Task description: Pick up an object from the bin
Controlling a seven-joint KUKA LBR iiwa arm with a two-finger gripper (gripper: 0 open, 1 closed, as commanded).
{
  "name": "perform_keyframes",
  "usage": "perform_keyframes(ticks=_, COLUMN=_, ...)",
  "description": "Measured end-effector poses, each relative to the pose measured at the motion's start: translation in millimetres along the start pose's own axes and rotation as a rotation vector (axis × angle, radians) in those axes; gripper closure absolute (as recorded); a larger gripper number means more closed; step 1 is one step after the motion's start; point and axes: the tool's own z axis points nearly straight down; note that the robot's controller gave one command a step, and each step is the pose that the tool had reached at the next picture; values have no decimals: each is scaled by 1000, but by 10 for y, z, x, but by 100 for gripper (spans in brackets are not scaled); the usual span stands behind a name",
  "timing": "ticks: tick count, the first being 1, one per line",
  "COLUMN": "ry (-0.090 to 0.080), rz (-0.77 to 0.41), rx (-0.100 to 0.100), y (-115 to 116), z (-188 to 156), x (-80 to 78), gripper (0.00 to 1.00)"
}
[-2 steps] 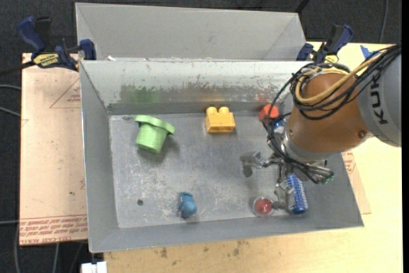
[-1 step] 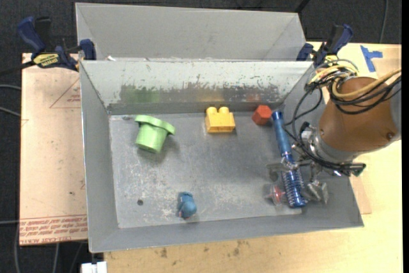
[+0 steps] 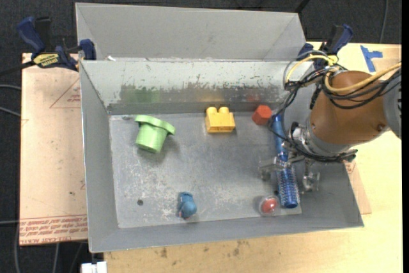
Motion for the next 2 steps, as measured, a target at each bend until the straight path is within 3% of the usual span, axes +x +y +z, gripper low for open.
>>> perform_keyframes(ticks=1, ry=10, rz=-2, rx=8, y=-30, z=13, x=83, gripper=100)
perform_keyframes(ticks=2, ry=16, rz=26, rx=19, y=-81, z=-1482, x=125, gripper=100)
